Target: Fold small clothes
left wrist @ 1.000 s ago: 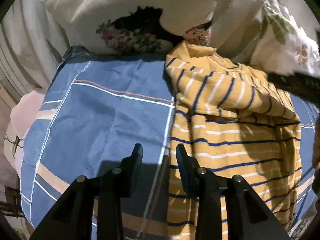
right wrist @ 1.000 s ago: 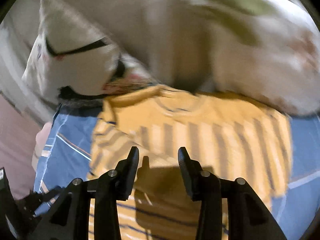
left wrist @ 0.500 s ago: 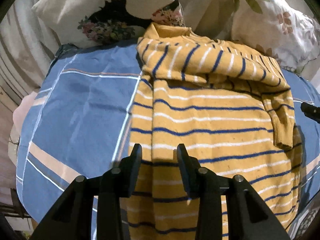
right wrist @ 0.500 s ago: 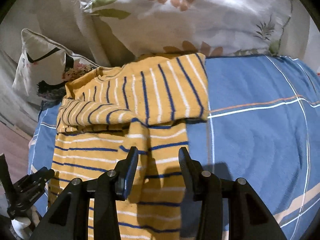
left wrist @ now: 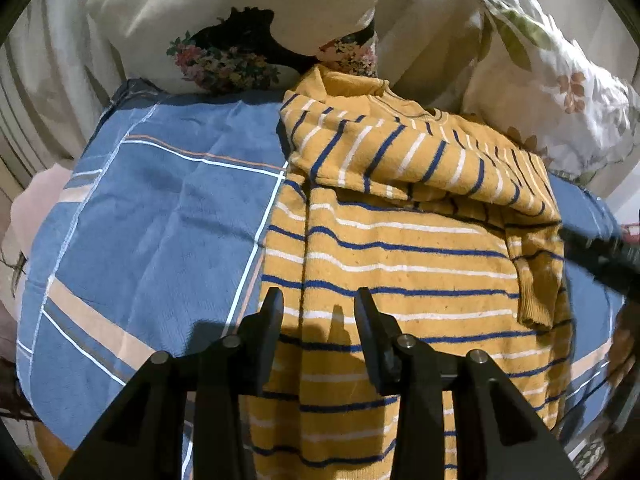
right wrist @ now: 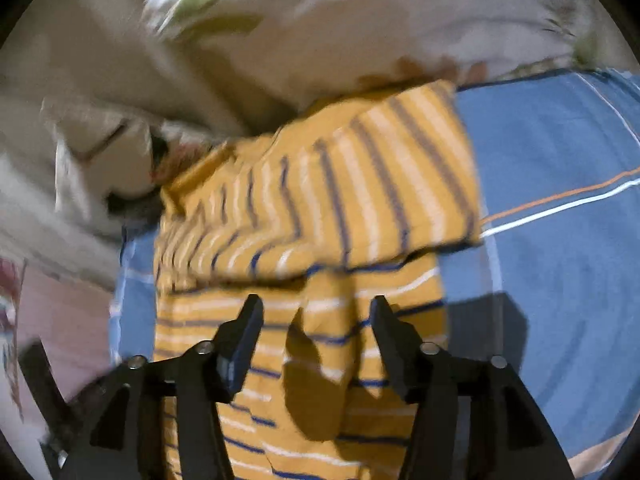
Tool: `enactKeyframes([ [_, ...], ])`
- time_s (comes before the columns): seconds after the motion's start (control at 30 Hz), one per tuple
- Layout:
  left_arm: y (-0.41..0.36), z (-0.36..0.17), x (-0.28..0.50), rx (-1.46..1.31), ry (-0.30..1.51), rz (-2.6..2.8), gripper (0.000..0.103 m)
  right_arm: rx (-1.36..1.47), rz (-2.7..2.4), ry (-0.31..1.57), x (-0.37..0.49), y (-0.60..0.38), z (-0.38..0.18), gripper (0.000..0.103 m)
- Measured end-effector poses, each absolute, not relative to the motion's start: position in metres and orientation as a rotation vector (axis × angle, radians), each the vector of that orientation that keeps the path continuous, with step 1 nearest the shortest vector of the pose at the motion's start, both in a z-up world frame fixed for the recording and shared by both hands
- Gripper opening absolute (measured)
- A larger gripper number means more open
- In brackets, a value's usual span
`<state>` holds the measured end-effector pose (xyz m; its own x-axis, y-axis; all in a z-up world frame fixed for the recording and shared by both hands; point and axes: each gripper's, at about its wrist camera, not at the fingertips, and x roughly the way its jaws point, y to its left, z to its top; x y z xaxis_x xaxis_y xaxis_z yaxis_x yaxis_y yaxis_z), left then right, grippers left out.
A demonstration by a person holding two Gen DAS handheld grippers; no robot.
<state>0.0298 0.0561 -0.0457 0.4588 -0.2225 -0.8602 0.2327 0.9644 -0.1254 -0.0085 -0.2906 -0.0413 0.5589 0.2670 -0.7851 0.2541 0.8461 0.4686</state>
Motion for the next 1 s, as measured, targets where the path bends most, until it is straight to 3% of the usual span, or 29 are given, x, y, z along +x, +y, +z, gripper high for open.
enactKeyframes([
  [0.07, 0.060, -0.048, 0.038, -0.022, 1.072, -0.280, 0.036, 0.438, -0.010, 1.052, -0.002, -0.268, -0.050, 0.060],
  [0.1, 0.061, -0.049, 0.041, -0.033, 1.078, -0.279, 0.036, 0.324, -0.004, 1.124, 0.008, -0.254, -0.056, 0.026],
  [0.13, 0.064, -0.050, 0.045, -0.049, 1.085, -0.278, 0.036, 0.256, 0.010, 1.164, 0.014, -0.246, -0.058, 0.010],
  [0.3, 0.071, -0.049, 0.060, -0.099, 1.092, -0.277, 0.036, -0.139, -0.045, 1.011, 0.040, -0.229, 0.004, 0.010],
  [0.37, 0.073, -0.049, 0.065, -0.105, 1.090, -0.278, 0.036, -0.221, -0.145, 0.913, 0.050, -0.239, 0.027, 0.012],
  [0.4, 0.073, -0.049, 0.068, -0.107, 1.089, -0.281, 0.036, -0.231, -0.182, 0.894, 0.055, -0.244, 0.031, 0.032],
  [0.43, 0.073, -0.048, 0.070, -0.109, 1.089, -0.285, 0.036, -0.248, -0.262, 0.882, 0.060, -0.254, 0.032, 0.059],
  [0.47, 0.073, -0.048, 0.073, -0.111, 1.089, -0.286, 0.036, -0.259, -0.357, 0.888, 0.064, -0.265, 0.030, 0.065],
  [0.83, 0.058, -0.062, 0.092, -0.106, 1.123, -0.338, 0.036, 0.229, -0.244, 0.942, 0.032, -0.273, 0.000, 0.067],
  [1.0, 0.054, -0.073, 0.118, -0.357, 1.192, -0.529, 0.037, 0.408, -0.079, 0.978, 0.036, -0.252, -0.018, 0.067],
])
